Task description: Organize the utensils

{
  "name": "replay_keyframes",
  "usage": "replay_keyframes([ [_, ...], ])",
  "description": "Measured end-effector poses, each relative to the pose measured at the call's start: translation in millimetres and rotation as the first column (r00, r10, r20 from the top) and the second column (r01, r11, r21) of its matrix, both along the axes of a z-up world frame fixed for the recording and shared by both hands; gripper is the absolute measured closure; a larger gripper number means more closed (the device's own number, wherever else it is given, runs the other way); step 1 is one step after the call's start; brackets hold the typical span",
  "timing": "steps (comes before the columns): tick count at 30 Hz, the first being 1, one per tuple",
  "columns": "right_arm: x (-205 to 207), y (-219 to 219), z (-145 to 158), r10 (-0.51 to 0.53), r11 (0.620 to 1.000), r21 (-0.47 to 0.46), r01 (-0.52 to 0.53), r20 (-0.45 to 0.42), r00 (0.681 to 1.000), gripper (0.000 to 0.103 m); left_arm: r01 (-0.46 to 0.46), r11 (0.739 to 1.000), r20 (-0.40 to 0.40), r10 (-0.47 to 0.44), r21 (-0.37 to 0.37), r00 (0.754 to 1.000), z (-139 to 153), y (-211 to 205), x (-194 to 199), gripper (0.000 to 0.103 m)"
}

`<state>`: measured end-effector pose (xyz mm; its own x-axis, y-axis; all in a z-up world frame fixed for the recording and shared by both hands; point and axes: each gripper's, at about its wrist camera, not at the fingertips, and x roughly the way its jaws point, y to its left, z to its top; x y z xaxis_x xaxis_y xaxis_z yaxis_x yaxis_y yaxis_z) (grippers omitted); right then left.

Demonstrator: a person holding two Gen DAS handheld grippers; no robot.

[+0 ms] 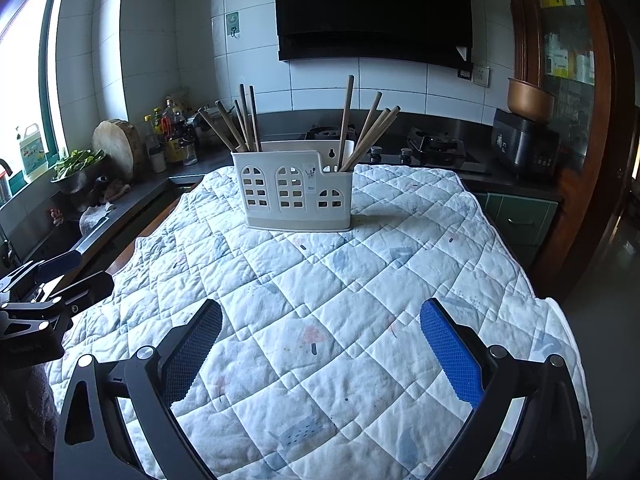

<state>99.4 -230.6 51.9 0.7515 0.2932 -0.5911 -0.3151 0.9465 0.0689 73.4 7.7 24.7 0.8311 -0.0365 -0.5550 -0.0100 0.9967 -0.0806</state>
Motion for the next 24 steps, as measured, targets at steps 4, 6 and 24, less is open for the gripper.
replay_keyframes([
  [4,1.1,0.4,-1.2,0.001,1.000,-0.001,-0.001,-0.003,1.000,0.007,-0.002,1.000,-0.007,0.002,-0.003,1.000,-2.3,0.8,2.0,0.010],
  [6,1.4,0.7,-1.3,0.001,1.000,0.001,-0.001,-0.005,1.000,0.007,-0.002,1.000,-0.007,0.002,-0.003,1.000,-2.8,0.9,2.7,0.010],
  [24,6.1,4.1,-9.2,0.010,1.000,-0.003,-0.010,-0.017,1.000,0.007,-0.003,1.000,-0.025,0.003,-0.008,1.000,-8.2,1.4,7.2,0.010],
])
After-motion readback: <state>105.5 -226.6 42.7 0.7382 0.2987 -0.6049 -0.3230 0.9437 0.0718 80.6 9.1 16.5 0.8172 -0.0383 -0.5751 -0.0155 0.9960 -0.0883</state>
